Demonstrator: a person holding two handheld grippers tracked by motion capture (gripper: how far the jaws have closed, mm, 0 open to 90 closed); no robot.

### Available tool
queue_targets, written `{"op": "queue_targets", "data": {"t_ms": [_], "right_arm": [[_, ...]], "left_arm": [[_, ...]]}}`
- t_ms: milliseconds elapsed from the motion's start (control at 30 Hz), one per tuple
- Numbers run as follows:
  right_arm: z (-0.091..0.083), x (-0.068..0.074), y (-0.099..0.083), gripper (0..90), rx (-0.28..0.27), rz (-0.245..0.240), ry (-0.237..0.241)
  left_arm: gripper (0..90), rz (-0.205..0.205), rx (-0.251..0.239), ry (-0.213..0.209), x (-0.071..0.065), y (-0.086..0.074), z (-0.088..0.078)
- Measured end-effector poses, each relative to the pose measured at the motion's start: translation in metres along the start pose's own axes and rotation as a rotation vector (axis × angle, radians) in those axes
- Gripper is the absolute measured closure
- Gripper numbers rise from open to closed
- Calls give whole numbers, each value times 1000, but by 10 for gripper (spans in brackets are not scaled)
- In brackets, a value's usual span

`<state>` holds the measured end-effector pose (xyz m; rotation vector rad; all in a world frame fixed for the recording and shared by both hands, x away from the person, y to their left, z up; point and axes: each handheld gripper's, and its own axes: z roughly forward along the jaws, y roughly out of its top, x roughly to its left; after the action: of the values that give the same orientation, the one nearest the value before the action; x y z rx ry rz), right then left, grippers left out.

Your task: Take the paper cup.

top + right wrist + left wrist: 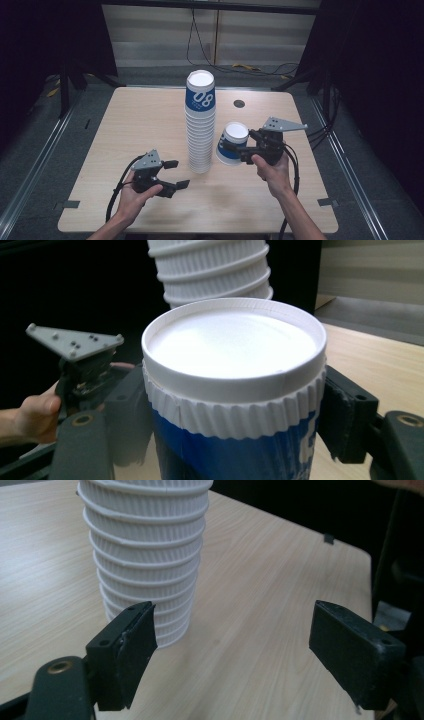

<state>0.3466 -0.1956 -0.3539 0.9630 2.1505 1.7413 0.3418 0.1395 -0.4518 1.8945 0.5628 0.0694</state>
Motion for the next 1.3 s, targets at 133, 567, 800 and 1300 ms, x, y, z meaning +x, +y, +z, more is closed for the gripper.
{"op": "queue_targets", "data": {"t_ms": [133, 567, 800, 1300], "right_arm": [[4, 4, -8, 276, 11, -7, 10], [27, 6, -43, 276, 49, 8, 87], [34, 13, -57, 275, 36, 0, 83], [50, 26, -69, 277, 39, 21, 130]], "left_arm": [[218, -5, -18, 54, 3, 3, 4], [184, 22, -18, -14, -8, -3, 8], [157, 2, -45, -61, -10, -1, 11], [157, 33, -37, -88, -20, -2, 20]]}}
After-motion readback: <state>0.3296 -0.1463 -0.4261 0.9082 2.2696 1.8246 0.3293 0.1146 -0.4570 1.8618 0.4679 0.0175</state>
